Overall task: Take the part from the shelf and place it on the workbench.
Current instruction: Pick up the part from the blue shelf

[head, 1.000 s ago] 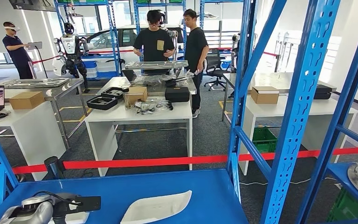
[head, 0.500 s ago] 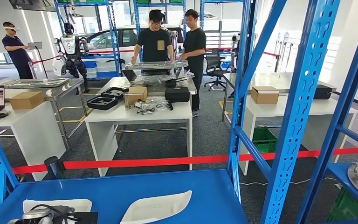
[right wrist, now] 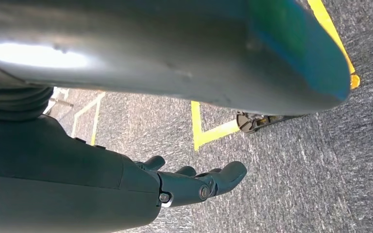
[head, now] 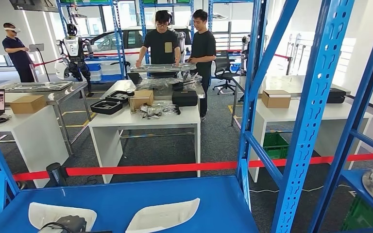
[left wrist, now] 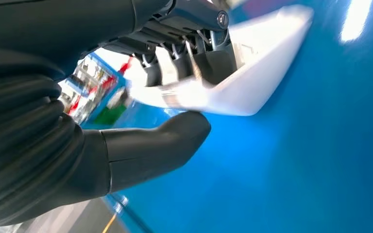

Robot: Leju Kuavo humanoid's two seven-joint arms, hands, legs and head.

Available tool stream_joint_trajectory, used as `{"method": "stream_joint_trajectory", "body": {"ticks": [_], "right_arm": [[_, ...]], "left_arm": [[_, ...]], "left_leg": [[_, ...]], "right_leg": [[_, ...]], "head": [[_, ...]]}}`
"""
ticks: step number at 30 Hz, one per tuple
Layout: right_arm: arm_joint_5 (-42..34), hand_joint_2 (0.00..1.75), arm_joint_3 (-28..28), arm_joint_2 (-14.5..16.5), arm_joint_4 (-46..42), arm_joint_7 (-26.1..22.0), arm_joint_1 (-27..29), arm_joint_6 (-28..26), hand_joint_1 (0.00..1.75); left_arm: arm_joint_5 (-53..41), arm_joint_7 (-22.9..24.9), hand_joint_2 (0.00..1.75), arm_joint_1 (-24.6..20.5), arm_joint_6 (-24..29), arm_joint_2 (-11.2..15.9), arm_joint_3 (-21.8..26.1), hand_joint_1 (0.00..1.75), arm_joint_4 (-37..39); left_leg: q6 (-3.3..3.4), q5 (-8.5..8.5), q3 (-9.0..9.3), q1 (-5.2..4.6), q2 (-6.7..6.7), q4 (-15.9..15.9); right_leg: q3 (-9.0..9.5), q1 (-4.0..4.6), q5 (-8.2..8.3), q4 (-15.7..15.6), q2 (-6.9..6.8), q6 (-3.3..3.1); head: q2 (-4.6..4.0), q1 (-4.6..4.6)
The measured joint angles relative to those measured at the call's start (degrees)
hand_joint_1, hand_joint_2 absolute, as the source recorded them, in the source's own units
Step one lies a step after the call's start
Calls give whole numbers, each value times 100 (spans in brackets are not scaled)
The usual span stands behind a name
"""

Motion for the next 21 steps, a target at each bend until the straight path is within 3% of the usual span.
{"method": "stream_joint_trajectory", "body": {"ticks": [4,7,12,21], "right_arm": [[0,0,0,0,0,1,0,5,0],[0,0,0,0,0,1,1,5,0],[1,0,0,0,0,4,1,8,0],[7,0,0,0,0,96,-3,-54,0]], "left_arm": [[-66,-14,175,24,402,-63,-103,157,-11],[-80,-9,175,28,449,-94,-152,158,-15],[-100,-7,175,35,485,-109,-160,175,-16],[-196,30,175,117,737,-188,-297,175,-16]], "left_leg": [[1,-1,1,0,0,0],[1,-1,3,0,1,0],[1,-1,5,0,1,0],[1,-1,6,-1,0,0]], "right_leg": [[2,-1,0,0,2,0],[3,-1,0,0,2,0],[5,-1,0,0,1,0],[7,-2,0,0,-1,0]], "head": [[0,0],[0,0],[0,0],[0,0]]}}
